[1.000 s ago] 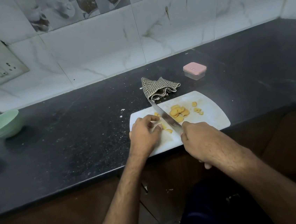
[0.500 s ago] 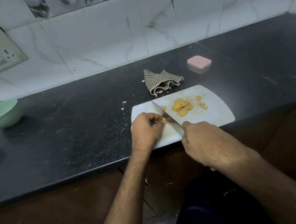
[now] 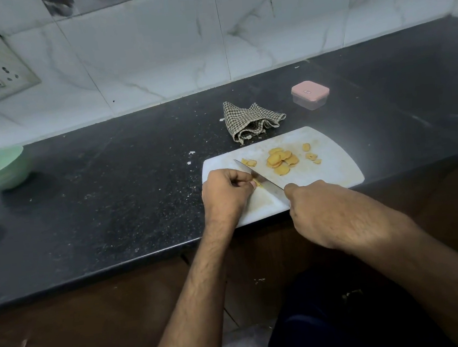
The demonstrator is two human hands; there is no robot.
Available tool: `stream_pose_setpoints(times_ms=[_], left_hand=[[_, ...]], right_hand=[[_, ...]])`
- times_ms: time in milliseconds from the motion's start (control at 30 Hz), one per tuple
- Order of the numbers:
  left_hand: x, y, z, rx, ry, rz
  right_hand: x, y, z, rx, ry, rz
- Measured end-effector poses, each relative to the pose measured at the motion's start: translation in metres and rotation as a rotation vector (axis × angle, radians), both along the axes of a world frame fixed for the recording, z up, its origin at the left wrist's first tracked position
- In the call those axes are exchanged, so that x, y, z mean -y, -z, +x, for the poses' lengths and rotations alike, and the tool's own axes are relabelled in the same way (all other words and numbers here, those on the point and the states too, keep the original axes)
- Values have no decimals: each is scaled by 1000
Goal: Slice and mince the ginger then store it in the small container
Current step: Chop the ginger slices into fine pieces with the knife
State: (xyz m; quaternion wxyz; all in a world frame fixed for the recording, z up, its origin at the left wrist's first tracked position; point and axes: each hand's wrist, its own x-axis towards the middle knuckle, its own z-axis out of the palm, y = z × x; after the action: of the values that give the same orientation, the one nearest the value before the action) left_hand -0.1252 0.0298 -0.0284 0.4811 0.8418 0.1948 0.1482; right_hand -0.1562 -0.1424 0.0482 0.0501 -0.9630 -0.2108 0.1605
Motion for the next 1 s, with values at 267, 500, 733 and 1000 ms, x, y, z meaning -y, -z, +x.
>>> stream_pose_setpoints(times_ms=[267,500,733,1000], left_hand=[[0,4,-5,32,20,10],[-6,-1,-7,15,27,-31],[0,0,-6,6,1,68],[3,-1,-4,11,-32,124]], right_hand=[[-4,8,6,-2,16,-18],[6,-4,6,37,33,43],[5,-5,4,69,37,71],[-5,5,0,31,43,87]])
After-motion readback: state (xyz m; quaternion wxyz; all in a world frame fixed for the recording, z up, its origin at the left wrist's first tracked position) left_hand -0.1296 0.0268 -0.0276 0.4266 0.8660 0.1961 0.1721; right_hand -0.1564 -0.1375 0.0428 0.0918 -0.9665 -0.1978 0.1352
